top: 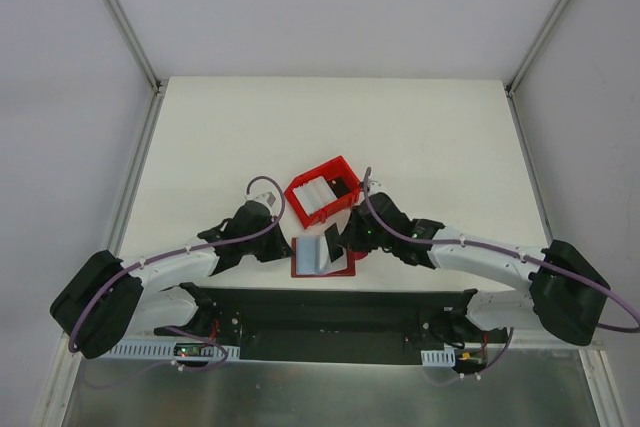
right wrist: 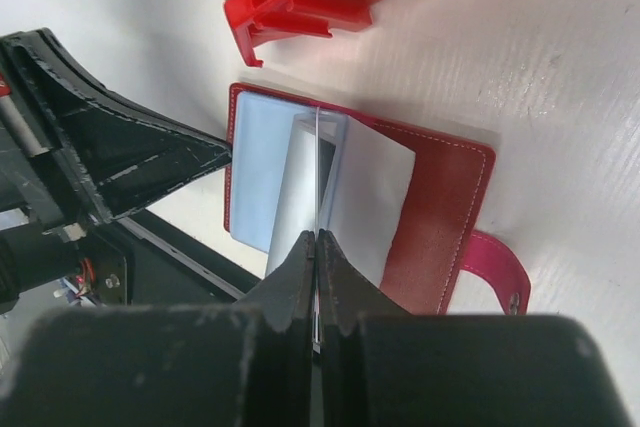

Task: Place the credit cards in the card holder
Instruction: Turn over the card slot in the card holder, then insert the credit card into the card holder, then pick up the credit card from the storage box.

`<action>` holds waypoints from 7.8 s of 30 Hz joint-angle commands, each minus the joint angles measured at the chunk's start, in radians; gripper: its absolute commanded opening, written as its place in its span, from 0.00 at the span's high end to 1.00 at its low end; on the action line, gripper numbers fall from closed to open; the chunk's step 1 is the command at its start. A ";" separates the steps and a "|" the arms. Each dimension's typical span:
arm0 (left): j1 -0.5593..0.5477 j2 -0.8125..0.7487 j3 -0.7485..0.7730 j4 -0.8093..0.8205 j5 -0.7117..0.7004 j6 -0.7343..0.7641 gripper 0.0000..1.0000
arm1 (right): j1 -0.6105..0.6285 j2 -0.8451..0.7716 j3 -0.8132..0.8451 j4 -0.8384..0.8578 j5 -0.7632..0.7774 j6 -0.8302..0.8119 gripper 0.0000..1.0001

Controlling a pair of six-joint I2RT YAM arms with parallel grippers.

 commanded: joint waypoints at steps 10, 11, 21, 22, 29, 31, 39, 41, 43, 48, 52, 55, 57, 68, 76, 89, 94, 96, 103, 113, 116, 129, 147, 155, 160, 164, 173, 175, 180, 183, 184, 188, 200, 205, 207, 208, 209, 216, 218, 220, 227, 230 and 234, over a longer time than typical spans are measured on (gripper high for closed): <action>0.007 -0.038 -0.006 0.018 0.017 -0.003 1.00 | 0.005 -0.069 0.024 -0.155 0.157 -0.037 1.00; 0.007 -0.044 -0.005 0.018 0.019 -0.002 1.00 | 0.000 -0.084 0.020 -0.169 0.168 -0.042 1.00; 0.004 -0.054 0.000 0.017 0.025 -0.021 1.00 | -0.005 -0.153 0.067 -0.093 0.084 -0.065 1.00; 0.004 -0.052 -0.003 0.017 0.022 -0.026 1.00 | -0.006 -0.135 0.053 -0.053 0.057 -0.045 1.00; 0.004 -0.044 -0.023 0.023 0.001 -0.066 1.00 | 0.017 -0.005 -0.058 0.213 -0.033 0.065 1.00; 0.003 -0.051 -0.037 0.028 -0.009 -0.084 1.00 | 0.020 0.019 -0.110 0.291 -0.072 0.096 1.00; 0.003 -0.052 -0.110 0.096 -0.044 -0.167 1.00 | 0.021 0.080 -0.213 0.449 -0.072 0.130 1.00; 0.003 -0.043 -0.123 0.118 -0.042 -0.179 1.00 | 0.020 0.098 -0.225 0.483 -0.080 0.136 1.00; 0.003 -0.031 -0.130 0.130 -0.041 -0.184 1.00 | 0.021 0.115 -0.242 0.524 -0.086 0.150 1.00; 0.003 -0.028 -0.132 0.132 -0.053 -0.179 1.00 | 0.020 0.126 -0.257 0.538 -0.088 0.181 1.00; 0.003 -0.032 -0.133 0.132 -0.056 -0.178 1.00 | 0.017 0.146 -0.266 0.540 -0.085 0.173 1.00; 0.003 -0.026 -0.127 0.130 -0.053 -0.167 1.00 | 0.014 0.177 -0.271 0.561 -0.092 0.165 1.00; 0.003 -0.028 -0.126 0.129 -0.055 -0.160 1.00 | 0.009 0.193 -0.270 0.566 -0.089 0.142 1.00; 0.003 -0.040 -0.118 0.118 -0.061 -0.152 1.00 | 0.029 0.288 -0.185 0.512 -0.166 0.116 1.00; 0.003 -0.046 -0.113 0.117 -0.064 -0.150 1.00 | 0.044 0.296 -0.099 0.382 -0.157 0.067 0.99; 0.003 -0.032 -0.098 0.110 -0.058 -0.132 1.00 | 0.044 0.232 -0.038 0.253 -0.117 0.000 0.58; 0.003 -0.029 -0.095 0.110 -0.056 -0.132 1.00 | 0.044 0.302 0.004 0.270 -0.172 0.003 0.57; 0.003 -0.028 -0.094 0.112 -0.053 -0.130 1.00 | 0.044 0.313 0.017 0.276 -0.186 0.000 0.58; 0.003 -0.017 -0.089 0.112 -0.053 -0.129 1.00 | 0.052 0.321 0.054 0.259 -0.192 -0.016 0.68; 0.003 -0.017 -0.087 0.115 -0.050 -0.129 1.00 | 0.077 0.321 0.123 0.187 -0.197 -0.031 0.71; 0.003 -0.015 -0.087 0.115 -0.050 -0.127 1.00 | 0.077 0.341 0.143 0.187 -0.215 -0.034 0.73; 0.003 -0.049 -0.107 0.110 -0.058 -0.135 1.00 | 0.057 0.344 0.157 0.136 -0.195 -0.063 0.73; 0.003 -0.173 -0.080 0.049 -0.105 -0.144 1.00 | -0.190 0.180 0.402 -0.178 -0.194 -0.410 0.29; 0.003 -0.164 -0.066 0.044 -0.101 -0.132 1.00 | -0.262 0.391 0.612 -0.276 -0.253 -0.497 0.21; 0.003 -0.169 -0.066 0.043 -0.105 -0.123 1.00 | -0.281 0.509 0.686 -0.293 -0.292 -0.516 0.18; 0.003 -0.170 -0.066 0.037 -0.107 -0.118 1.00 | -0.288 0.566 0.726 -0.276 -0.319 -0.530 0.16; 0.003 -0.143 -0.054 0.037 -0.105 -0.109 1.00 | -0.308 0.680 0.784 -0.286 -0.379 -0.542 0.13; 0.003 -0.138 -0.054 0.035 -0.107 -0.109 1.00 | -0.310 0.697 0.789 -0.286 -0.387 -0.545 0.12; 0.003 -0.126 -0.044 0.037 -0.105 -0.104 1.00 | -0.313 0.709 0.790 -0.279 -0.424 -0.550 0.12; 0.004 -0.120 -0.041 0.037 -0.105 -0.101 1.00 | -0.318 0.701 0.790 -0.270 -0.464 -0.545 0.13; 0.004 -0.117 -0.040 0.037 -0.105 -0.100 1.00 | -0.319 0.700 0.789 -0.270 -0.473 -0.545 0.16; 0.004 -0.110 -0.035 0.037 -0.104 -0.097 1.00 | -0.331 0.675 0.772 -0.246 -0.488 -0.536 0.21; 0.004 -0.109 -0.038 0.037 -0.102 -0.098 1.00 | -0.353 0.640 0.751 -0.238 -0.513 -0.528 0.35; 0.004 -0.104 -0.038 0.037 -0.099 -0.098 1.00 | -0.356 0.634 0.743 -0.237 -0.511 -0.527 0.41; 0.004 -0.101 -0.035 0.037 -0.099 -0.097 1.00 | -0.354 0.634 0.741 -0.235 -0.510 -0.527 0.41; 0.004 -0.101 -0.035 0.037 -0.098 -0.095 1.00 | -0.356 0.634 0.740 -0.235 -0.510 -0.524 0.42; 0.004 -0.100 -0.034 0.037 -0.099 -0.097 1.00 | -0.357 0.635 0.740 -0.235 -0.507 -0.524 0.44; 0.004 -0.100 -0.037 0.037 -0.098 -0.097 1.00 | -0.362 0.629 0.741 -0.232 -0.490 -0.517 0.48; 0.004 -0.095 -0.034 0.037 -0.098 -0.097 1.00 | -0.364 0.632 0.744 -0.232 -0.490 -0.516 0.49; 0.004 -0.089 -0.029 0.037 -0.096 -0.095 1.00 | -0.365 0.634 0.744 -0.232 -0.485 -0.514 0.50; 0.004 -0.075 -0.026 0.037 -0.091 -0.092 1.00 | -0.367 0.641 0.744 -0.226 -0.488 -0.508 0.64; 0.004 -0.075 -0.028 0.038 -0.090 -0.094 1.00 | -0.365 0.641 0.743 -0.227 -0.484 -0.507 0.59; 0.004 -0.075 -0.026 0.038 -0.087 -0.094 1.00 | -0.367 0.643 0.744 -0.229 -0.491 -0.507 0.67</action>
